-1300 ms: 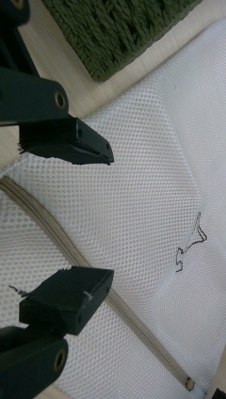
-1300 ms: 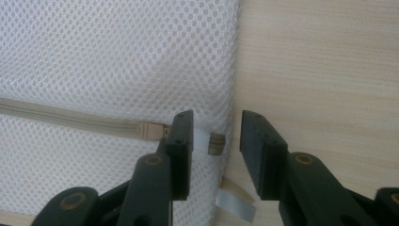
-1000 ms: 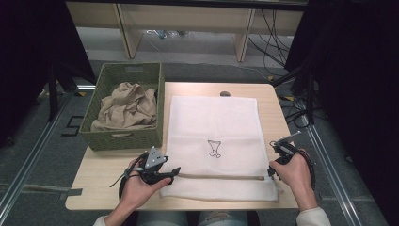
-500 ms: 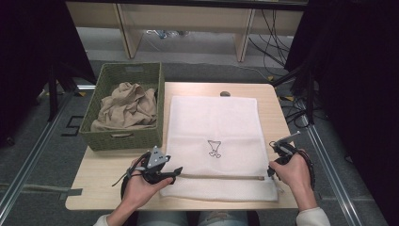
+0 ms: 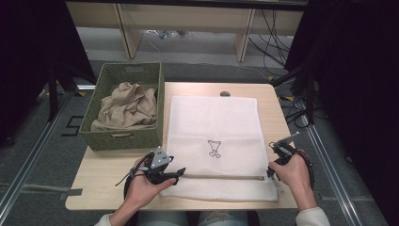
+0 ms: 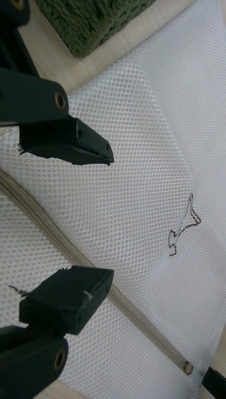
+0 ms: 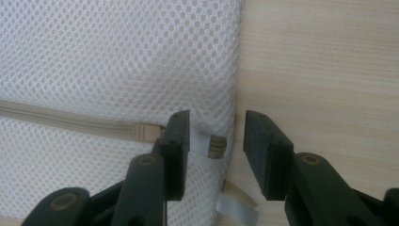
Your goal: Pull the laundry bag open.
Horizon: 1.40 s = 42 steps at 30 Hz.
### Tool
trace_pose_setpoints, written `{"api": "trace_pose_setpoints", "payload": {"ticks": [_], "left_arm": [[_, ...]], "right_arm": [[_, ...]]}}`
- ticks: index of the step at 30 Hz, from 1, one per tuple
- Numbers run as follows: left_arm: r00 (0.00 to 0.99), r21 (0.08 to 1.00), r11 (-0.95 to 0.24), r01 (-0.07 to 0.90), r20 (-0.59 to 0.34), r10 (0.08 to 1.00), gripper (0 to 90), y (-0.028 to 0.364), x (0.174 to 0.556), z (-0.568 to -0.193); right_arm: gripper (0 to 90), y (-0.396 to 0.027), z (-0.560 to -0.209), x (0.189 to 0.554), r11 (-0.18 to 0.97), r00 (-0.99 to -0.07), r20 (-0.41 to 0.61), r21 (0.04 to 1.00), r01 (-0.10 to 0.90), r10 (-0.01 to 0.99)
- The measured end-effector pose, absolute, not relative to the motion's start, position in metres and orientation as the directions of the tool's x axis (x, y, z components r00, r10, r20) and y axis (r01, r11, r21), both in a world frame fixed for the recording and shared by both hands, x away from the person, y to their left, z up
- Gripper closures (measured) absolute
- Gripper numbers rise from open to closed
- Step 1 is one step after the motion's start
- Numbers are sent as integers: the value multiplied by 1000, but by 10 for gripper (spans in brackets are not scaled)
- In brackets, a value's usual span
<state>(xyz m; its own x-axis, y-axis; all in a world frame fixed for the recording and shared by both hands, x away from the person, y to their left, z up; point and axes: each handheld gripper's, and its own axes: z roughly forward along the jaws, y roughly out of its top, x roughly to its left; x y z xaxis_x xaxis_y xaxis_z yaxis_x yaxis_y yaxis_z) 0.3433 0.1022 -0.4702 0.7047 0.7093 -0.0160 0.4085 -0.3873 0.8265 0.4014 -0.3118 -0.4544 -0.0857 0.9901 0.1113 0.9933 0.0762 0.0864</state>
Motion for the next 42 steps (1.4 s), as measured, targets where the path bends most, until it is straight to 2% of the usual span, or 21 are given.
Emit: {"api": "trace_pose_setpoints", "payload": {"ticks": [6, 8, 10, 12, 13, 14, 15, 16, 17, 18, 19, 20, 22, 26, 30, 31, 36, 37, 39, 41, 42], "left_arm": [[709, 824, -387, 414, -25, 705, 373, 101, 343, -471], [708, 818, -387, 425, -34, 705, 373, 101, 342, -471], [706, 820, -385, 424, -33, 707, 373, 101, 342, -471], [704, 824, -390, 411, -16, 710, 373, 101, 342, -470], [704, 824, -390, 411, -15, 710, 373, 101, 342, -470], [704, 824, -390, 411, -15, 710, 373, 101, 342, -470], [697, 830, -371, 416, -29, 716, 373, 100, 342, -471], [698, 830, -372, 415, -28, 716, 373, 100, 342, -471], [704, 824, -389, 412, -17, 710, 373, 101, 343, -470], [705, 824, -390, 412, -17, 709, 373, 101, 343, -471], [707, 821, -384, 423, -33, 707, 373, 101, 342, -471], [708, 818, -394, 420, -24, 706, 373, 101, 342, -470], [707, 823, -394, 410, -13, 708, 373, 100, 342, -471], [713, 818, -412, 401, 3, 701, 376, 101, 343, -471], [717, 823, -404, 398, -4, 697, 379, 100, 344, -471], [705, 829, -368, 420, -43, 708, 380, 97, 342, -473], [724, 824, -404, 397, -11, 690, 387, 98, 343, -471], [720, 829, -389, 402, -24, 694, 391, 97, 343, -471], [741, 824, -406, 394, -24, 671, 399, 96, 345, -470], [738, 828, -395, 398, -34, 674, 401, 92, 345, -471], [738, 828, -395, 398, -34, 674, 402, 92, 345, -471]], "right_arm": [[619, -309, -457, 402, 63, -72, 109, 79, 995, 991], [619, -312, -459, 403, 94, -104, 100, 100, 991, 989], [618, -310, -459, 402, 64, -73, 112, 78, 995, 991], [617, -313, -462, 403, 121, -131, 97, 108, 987, 987], [617, -308, -464, 401, 48, -57, 102, 84, 995, 993], [617, -308, -464, 401, 48, -57, 102, 84, 995, 993], [618, -309, -464, 401, 74, -81, 100, 70, 995, 992], [619, -308, -465, 402, 57, -64, 110, 72, 996, 992], [621, -310, -465, 402, 109, -114, 93, 54, 993, 989], [623, -308, -464, 403, 80, -84, 103, 45, 996, 991], [627, -312, -467, 403, 135, -143, 90, 93, 986, 986], [634, -313, -467, 403, 167, -174, 76, 85, 982, 982], [652, -306, -467, 402, 66, -73, 105, 66, 996, 992], [715, -301, -466, 402, 86, -87, 75, 25, 996, 993], [783, -296, -467, 404, 67, -70, 67, 34, 997, 995], [809, -295, -467, 403, 83, -85, 58, 24, 996, 995], [836, -292, -466, 406, 66, -66, 48, 11, 998, 997], [841, -293, -463, 407, 77, -75, 67, -26, 997, 995], [847, -298, -461, 404, 128, -129, 96, 14, 992, 987], [848, -291, -459, 401, 54, -60, 79, 71, 996, 995], [848, -294, -457, 401, 106, -112, 75, 88, 990, 991]]}}
